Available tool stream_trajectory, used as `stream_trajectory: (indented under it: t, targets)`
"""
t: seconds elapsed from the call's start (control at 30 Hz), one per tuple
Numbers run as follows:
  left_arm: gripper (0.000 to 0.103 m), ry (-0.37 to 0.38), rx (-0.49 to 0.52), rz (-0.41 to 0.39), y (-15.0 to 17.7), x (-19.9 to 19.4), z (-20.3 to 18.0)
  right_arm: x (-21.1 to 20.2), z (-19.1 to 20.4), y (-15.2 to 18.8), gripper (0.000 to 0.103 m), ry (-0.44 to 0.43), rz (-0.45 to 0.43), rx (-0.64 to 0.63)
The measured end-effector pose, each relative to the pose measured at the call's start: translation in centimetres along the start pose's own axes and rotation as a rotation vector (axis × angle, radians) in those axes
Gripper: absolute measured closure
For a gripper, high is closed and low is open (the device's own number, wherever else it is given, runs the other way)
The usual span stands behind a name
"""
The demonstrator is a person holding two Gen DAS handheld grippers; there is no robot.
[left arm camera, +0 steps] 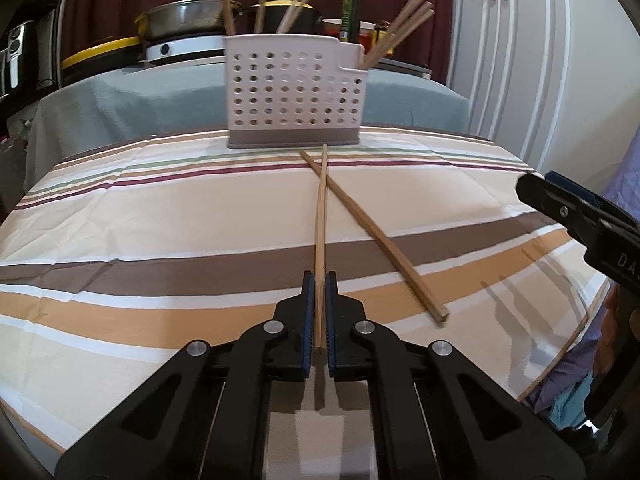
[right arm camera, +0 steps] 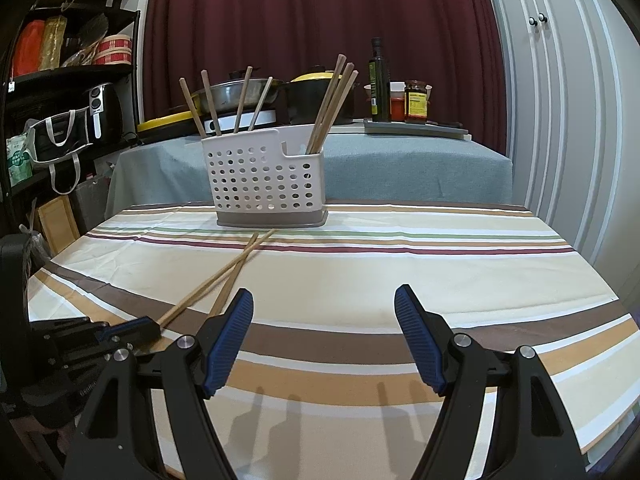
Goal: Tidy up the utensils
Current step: 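Close the left tool on a chopstick while the right tool grasps another chopstick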
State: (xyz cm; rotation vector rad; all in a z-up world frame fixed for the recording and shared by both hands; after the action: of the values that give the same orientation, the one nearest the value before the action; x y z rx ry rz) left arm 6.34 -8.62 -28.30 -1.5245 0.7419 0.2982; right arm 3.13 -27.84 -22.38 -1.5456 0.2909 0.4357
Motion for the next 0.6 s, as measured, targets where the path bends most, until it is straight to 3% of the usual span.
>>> stream_trajectory:
  t: [0.4,0.6]
  targets:
    - [0.097,-0.094,-0.025,-0.028,-0.2,-1.2,5.3,1.1,4.6,0.6,0.032,-0.071,0.009,-0.065]
    - [0.097,-0.128,-0.057,-0.028,0.5,-1.7,7.7,2.2,7.5,1.6,0.044,-0.120,0.037,-0.104]
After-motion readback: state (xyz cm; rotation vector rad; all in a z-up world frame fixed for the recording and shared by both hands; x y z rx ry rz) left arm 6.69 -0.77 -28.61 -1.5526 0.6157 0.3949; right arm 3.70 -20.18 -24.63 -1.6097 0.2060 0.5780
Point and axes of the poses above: each gripper's, at about its wrist camera, not at the fingertips, and x roughly the way its jaws point, z to its left, y to its underside, the point moved 4 cm from there along x, roughly the way its jaws point, and after that the axes turned 4 degrees about -x, right-handed, at the moved point
